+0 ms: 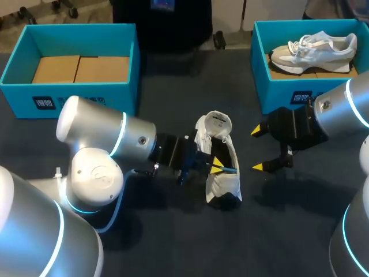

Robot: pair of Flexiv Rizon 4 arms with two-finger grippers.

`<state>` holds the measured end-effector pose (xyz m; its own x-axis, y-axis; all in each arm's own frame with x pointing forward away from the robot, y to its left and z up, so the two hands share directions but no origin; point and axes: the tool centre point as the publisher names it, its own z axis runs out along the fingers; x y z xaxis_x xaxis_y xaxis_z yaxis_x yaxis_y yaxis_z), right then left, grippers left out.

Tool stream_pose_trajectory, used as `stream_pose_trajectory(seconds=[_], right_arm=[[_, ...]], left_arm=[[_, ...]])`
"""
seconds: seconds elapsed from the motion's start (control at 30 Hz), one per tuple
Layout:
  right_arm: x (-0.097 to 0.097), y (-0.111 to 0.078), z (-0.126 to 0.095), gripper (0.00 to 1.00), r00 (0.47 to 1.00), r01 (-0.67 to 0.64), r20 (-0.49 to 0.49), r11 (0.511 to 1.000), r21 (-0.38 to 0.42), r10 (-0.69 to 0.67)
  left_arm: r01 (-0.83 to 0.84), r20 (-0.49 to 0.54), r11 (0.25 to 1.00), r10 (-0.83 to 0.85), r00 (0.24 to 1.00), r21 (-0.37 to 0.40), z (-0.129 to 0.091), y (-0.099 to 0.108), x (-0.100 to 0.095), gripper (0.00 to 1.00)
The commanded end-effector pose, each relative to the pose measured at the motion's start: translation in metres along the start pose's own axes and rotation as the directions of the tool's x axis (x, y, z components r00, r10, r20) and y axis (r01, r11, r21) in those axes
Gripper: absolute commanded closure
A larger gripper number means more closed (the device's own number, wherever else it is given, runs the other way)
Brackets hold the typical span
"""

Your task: Take the shoe out of the shoebox, open the shoe tongue, remove and reinsert the insole, then place the shoe into the shoebox

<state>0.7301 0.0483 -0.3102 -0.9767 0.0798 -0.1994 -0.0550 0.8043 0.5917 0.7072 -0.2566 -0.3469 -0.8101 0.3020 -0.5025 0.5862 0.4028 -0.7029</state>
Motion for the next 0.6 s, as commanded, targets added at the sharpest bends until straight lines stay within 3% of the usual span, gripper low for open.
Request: stream_pose_trajectory(seconds=[0.03, 0.1, 0.2, 0.37, 0.6], right_arm=[[0.001, 0.0, 0.0, 0.0, 1.0, 0.0, 0.003, 1.0, 0.001, 0.0], [0.001, 0.0, 0.0, 0.0, 1.0, 0.0, 0.003, 1.0, 0.001, 0.0], [0.001, 0.0, 0.0, 0.0, 1.0, 0.0, 0.003, 1.0, 0.001, 0.0], [0.001, 0.0, 0.0, 0.0, 1.0, 0.0, 0.003, 1.0, 0.001, 0.0], [0.001, 0.0, 0.0, 0.0, 1.0, 0.0, 0.003, 1.0, 0.001, 0.0]], left_arm=[[0.004, 0.0, 1.0, -0.004, 1.0, -0.001, 0.002, 0.001, 0.0, 1.0], [0.008, 0.006, 1.0, -0.008, 1.0, 0.012, -0.001, -0.005, -0.001, 0.51], [0.009, 0.015, 0.999, -0.009, 1.0, 0.031, -0.008, -0.015, -0.006, 0.31], [-0.008, 0.014, 0.999, 0.007, 1.0, 0.041, -0.02, -0.028, -0.015, 0.22], [-0.011, -0.014, 0.999, 0.011, 1.0, 0.04, -0.037, -0.034, -0.024, 0.2]])
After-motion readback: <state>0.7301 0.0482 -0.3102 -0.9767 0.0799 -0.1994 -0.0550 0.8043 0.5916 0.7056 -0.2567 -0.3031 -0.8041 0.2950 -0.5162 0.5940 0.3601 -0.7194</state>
